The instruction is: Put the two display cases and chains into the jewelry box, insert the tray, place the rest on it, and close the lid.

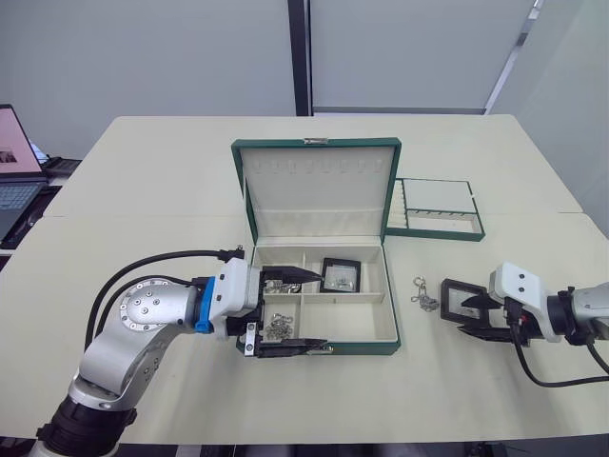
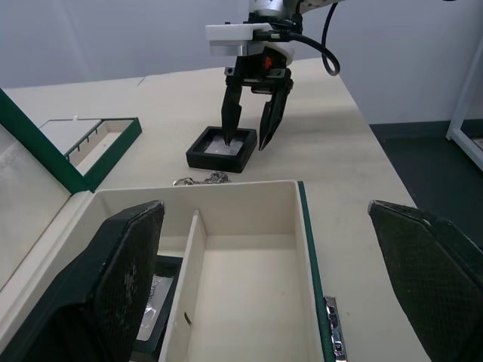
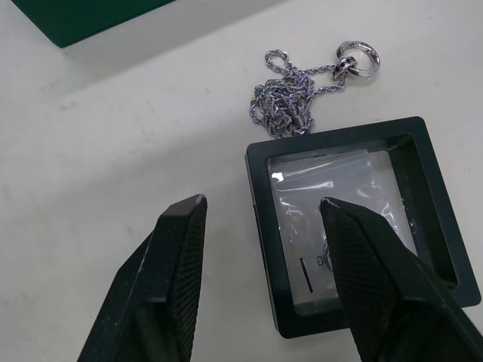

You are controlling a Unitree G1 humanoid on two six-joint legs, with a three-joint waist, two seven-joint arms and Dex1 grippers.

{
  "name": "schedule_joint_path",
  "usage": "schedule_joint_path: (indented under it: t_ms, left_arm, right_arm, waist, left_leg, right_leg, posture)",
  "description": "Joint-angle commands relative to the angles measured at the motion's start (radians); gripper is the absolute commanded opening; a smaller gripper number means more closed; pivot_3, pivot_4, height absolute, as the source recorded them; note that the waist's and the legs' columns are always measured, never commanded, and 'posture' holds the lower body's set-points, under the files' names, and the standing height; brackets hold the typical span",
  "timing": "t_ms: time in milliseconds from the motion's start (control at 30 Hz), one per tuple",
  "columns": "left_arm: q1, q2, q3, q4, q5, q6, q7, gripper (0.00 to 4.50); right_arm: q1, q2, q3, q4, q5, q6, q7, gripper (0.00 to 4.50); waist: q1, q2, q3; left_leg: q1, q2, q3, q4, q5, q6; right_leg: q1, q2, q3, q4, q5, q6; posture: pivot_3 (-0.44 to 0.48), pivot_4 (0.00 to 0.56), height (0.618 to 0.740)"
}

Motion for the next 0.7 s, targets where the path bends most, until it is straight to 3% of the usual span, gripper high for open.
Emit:
schedule_joint_path:
  t_ms: [33,300,400,667,700]
  left_arm:
    - [-0.003,-0.002,-0.002,-0.018,-0.001,-0.009,0.000,4.50]
    - [-0.008,-0.014,-0.011,-0.016,0.011,-0.013,0.009,4.50]
    - [-0.004,-0.016,-0.014,-0.016,0.016,-0.016,0.011,4.50]
    - [0.005,-0.026,-0.023,-0.025,0.025,-0.012,0.021,4.50]
    - [0.006,-0.026,-0.023,-0.026,0.025,-0.011,0.022,4.50]
  right_arm:
    - [-0.009,0.008,-0.002,-0.002,-0.015,-0.023,-0.001,2.62]
    - [-0.004,0.022,-0.004,0.013,-0.031,-0.039,0.002,2.62]
    - [-0.006,0.026,-0.008,0.010,-0.029,-0.038,0.001,2.06]
    - [-0.001,0.023,-0.009,0.009,-0.027,-0.037,0.010,0.04]
    - [-0.001,0.022,-0.010,0.010,-0.027,-0.037,0.011,0.04]
  waist:
    - [0.000,0.000,0.000]
    - [0.000,0.000,0.000]
    - [0.000,0.000,0.000]
    - [0.000,0.000,0.000]
    - [0.000,0.000,0.000]
  left_leg:
    - [0.000,0.000,0.000,0.000,0.000,0.000]
    - [0.000,0.000,0.000,0.000,0.000,0.000]
    - [0.000,0.000,0.000,0.000,0.000,0.000]
    - [0.000,0.000,0.000,0.000,0.000,0.000]
    - [0.000,0.000,0.000,0.000,0.000,0.000]
  right_leg:
    - [0.000,0.000,0.000,0.000,0.000,0.000]
    - [0.000,0.000,0.000,0.000,0.000,0.000]
    - [0.000,0.000,0.000,0.000,0.000,0.000]
    - [0.000,0.000,0.000,0.000,0.000,0.000]
    - [0.000,0.000,0.000,0.000,0.000,0.000]
  posture:
    - [0.000,0.150,0.740]
    - [0.000,0.150,0.740]
    - [0.000,0.150,0.740]
    - [0.000,0.150,0.740]
    - [0.000,0.150,0.740]
